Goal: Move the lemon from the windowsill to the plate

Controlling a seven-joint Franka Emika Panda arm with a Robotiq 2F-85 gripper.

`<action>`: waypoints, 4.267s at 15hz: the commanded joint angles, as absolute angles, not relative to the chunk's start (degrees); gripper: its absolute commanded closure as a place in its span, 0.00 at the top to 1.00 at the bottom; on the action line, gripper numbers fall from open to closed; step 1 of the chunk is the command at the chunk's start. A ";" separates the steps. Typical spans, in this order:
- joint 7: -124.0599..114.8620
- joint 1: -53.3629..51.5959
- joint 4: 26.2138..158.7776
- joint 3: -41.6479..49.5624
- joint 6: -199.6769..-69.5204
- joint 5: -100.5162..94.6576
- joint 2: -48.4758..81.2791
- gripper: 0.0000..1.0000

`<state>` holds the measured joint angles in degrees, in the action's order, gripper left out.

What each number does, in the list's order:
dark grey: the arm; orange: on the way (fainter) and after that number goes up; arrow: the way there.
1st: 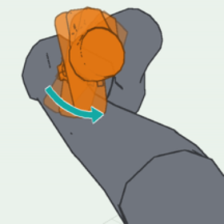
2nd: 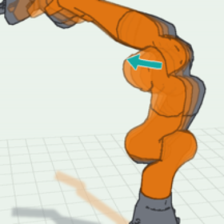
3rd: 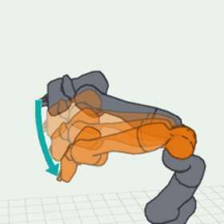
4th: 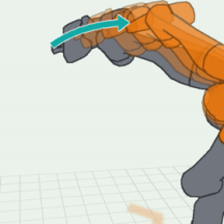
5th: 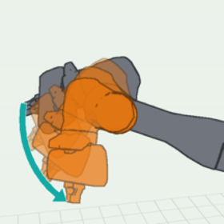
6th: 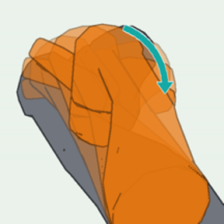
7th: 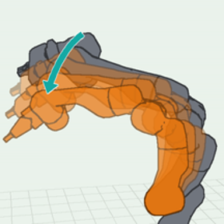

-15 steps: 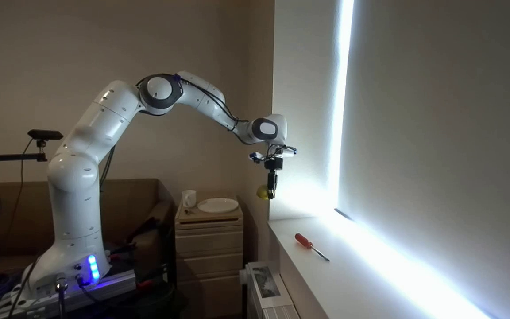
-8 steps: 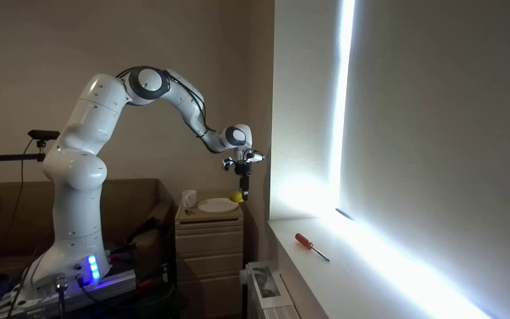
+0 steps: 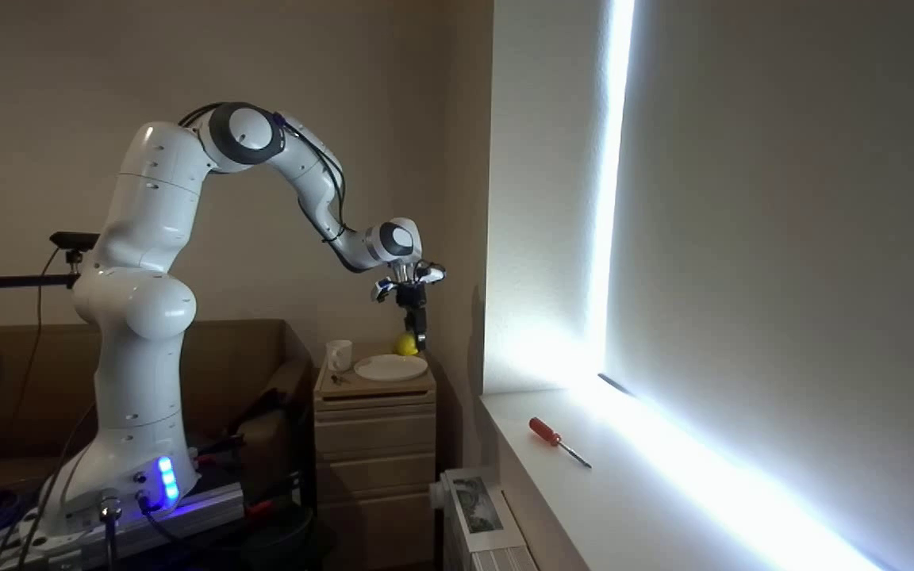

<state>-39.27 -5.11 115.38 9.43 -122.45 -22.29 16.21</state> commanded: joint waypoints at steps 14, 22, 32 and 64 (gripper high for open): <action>-48.07 -16.59 101.52 -3.11 -128.52 -7.91 26.17 0.62; -62.29 -17.67 87.42 -0.73 -126.28 -4.51 39.31 0.37; -79.40 -19.68 74.11 0.65 -128.13 -3.53 50.40 0.62; -111.55 -18.28 36.34 2.75 -110.90 1.78 74.61 1.00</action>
